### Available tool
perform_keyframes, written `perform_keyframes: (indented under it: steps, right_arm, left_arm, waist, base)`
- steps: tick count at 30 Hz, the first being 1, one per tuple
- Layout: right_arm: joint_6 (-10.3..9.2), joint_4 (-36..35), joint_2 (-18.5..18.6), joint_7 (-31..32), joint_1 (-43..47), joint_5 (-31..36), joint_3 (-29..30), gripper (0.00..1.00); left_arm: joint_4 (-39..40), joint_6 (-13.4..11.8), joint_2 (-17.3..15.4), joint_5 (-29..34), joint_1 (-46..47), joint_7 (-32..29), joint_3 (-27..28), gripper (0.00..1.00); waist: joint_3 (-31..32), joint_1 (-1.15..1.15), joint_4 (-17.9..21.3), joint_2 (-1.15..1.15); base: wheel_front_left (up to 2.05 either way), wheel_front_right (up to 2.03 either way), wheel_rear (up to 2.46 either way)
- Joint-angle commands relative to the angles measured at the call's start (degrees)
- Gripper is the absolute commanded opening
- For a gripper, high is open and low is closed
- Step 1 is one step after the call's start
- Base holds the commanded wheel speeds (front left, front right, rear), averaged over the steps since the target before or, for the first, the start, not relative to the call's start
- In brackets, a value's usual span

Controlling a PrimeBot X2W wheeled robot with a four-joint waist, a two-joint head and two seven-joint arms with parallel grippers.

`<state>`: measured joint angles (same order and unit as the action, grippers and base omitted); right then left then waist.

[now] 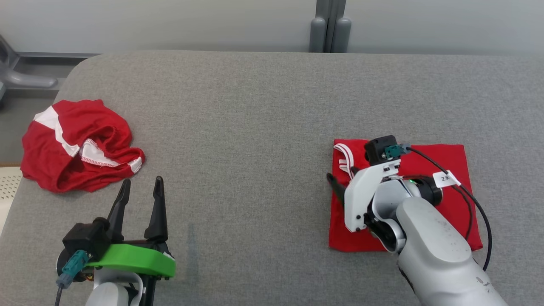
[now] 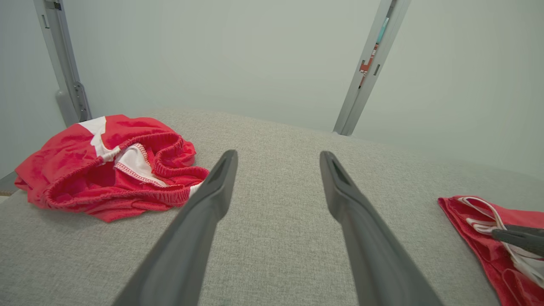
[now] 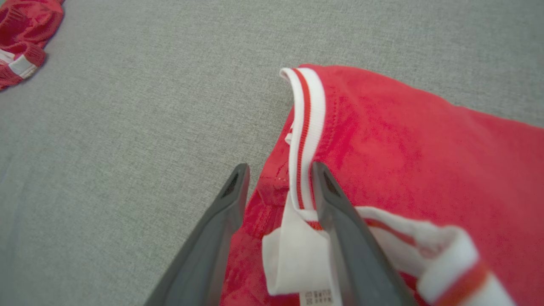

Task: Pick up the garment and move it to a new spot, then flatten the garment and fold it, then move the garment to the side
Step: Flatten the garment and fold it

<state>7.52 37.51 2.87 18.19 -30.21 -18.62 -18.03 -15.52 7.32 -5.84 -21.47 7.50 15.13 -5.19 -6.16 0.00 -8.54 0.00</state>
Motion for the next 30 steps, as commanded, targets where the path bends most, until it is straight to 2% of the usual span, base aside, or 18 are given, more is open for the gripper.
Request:
perform_keyframes:
  steps: [1,6,10,14,19,24,30]
  right_arm:
    - [-0.06,-1.9,0.1,-0.5,-0.3,-2.6,-1.2,1.00]
    - [-0.06,-12.3,0.1,-0.5,2.3,-11.7,-5.1,1.00]
    - [-0.06,-21.3,0.8,-1.7,4.4,-13.6,-3.9,1.00]
    - [-0.06,-26.9,2.7,-4.9,7.0,-10.0,-0.1,1.00]
    - [-0.06,-32.2,5.1,-12.0,12.0,-2.9,5.4,1.00]
    - [-0.06,-33.7,6.8,-18.6,17.9,3.5,10.4,1.00]
    - [-0.07,-33.2,7.1,-22.4,22.9,7.8,14.5,1.00]
  left_arm:
    - [-0.2,0.2,-0.3,-0.3,0.7,0.0,0.1,1.00]
    - [-0.1,0.2,-0.3,-0.3,0.4,0.0,0.9,1.00]
    - [0.1,0.2,0.1,-0.1,-0.4,0.0,1.8,1.00]
    - [0.3,0.2,0.4,0.3,-1.0,0.0,2.0,1.00]
    - [0.9,0.2,0.8,0.6,-1.7,0.0,2.6,1.00]
    - [1.3,0.2,1.1,1.0,-2.6,0.0,3.4,1.00]
    - [1.6,0.2,1.1,1.4,-3.6,0.0,3.7,1.00]
  waist:
    - [0.1,0.00,0.0,0.00]
    - [0.3,0.00,0.7,0.00]
    - [0.6,0.00,1.8,0.00]
    - [1.3,0.00,2.5,0.00]
    - [2.4,0.00,3.2,0.00]
    - [3.7,0.00,3.9,0.00]
    - [4.9,0.00,5.0,0.00]
  base:
    - [0.00,0.00,0.00]
    - [0.00,0.00,0.00]
    - [0.00,0.00,0.00]
    - [0.00,0.00,0.00]
    - [0.00,0.00,0.00]
    - [0.00,0.00,0.00]
    - [0.00,0.00,0.00]
